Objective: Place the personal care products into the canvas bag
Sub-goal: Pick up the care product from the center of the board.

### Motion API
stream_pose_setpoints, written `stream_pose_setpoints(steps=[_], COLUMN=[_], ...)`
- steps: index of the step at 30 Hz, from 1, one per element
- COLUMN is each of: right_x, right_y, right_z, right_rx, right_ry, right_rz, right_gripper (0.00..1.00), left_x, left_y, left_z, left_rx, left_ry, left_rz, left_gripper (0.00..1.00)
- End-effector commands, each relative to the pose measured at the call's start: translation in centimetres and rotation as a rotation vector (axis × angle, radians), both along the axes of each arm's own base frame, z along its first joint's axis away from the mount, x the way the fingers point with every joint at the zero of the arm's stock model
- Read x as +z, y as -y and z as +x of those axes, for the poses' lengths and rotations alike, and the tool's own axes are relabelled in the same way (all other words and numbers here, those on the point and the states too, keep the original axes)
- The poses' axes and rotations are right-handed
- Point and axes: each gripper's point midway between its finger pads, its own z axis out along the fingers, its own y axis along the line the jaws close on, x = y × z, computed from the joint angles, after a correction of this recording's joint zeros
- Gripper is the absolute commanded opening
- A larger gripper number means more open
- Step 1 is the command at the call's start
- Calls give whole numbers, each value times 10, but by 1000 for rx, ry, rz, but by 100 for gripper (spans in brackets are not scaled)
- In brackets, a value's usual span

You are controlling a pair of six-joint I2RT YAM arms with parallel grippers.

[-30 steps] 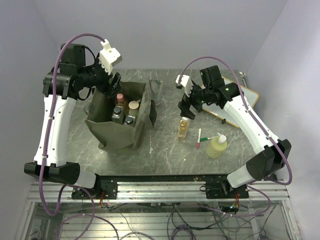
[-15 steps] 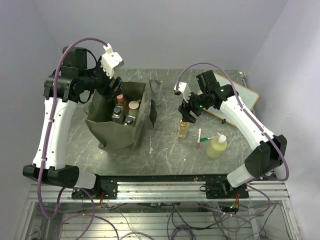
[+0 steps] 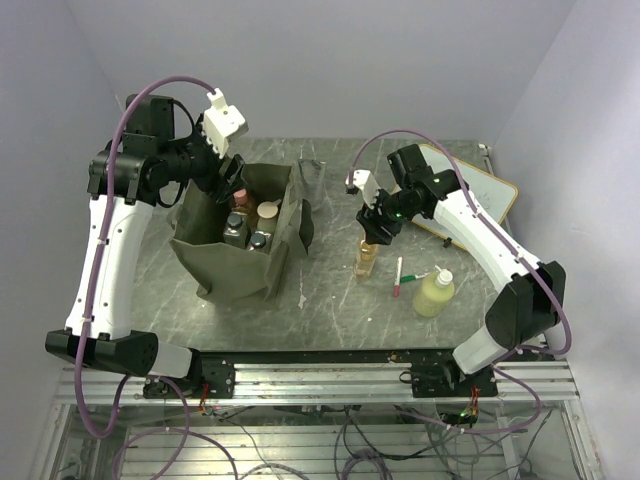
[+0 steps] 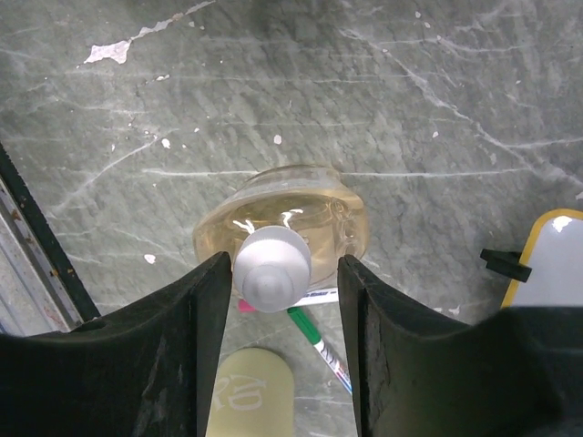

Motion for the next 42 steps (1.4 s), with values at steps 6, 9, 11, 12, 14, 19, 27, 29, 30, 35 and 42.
stream_pose_setpoints(steps=[6,9,11,12,14,19,27,29,30,35,42], right_x=[-12,-13,-12,-10,-7,6,11,12,12,10,24], right_y=[1,1,1,1,0,-6,-10,-15,-17,-21,-17], right_z=[-4,-5,-5,-5,-4,3,14,5,0,-10,-5], right_rx=[1,1,-2,-3,-3,-54,-389,-385,-376,-285,64], right_ry=[-30,-32,-30,-26,-20,-8,-22,-7,-4,30,236], right_rz=[-16,-14,-9,-6,-2,36,76,66,63,52,-17], right_gripper=[40,34,30,27,19,3,2,10,16,68,90], left_x=[2,1,1,0,0,-1,-3,-4,-3,-5,-8], left_y=[-1,-1,-1,-1,-1,-2,-2,-2,-2,-5,-6], left_z=[-5,-4,-4,-4,-3,-3,-3,-2,-2,-3,-5], left_rx=[-9,-10,-10,-11,-10,-11,-13,-11,-11,-4,-8], left_ry=[26,24,26,26,26,28,25,22,24,22,21], left_rz=[17,17,19,21,22,26,31,32,33,47,56], left_gripper=[80,80,80,80,80,80,81,81,81,81,82])
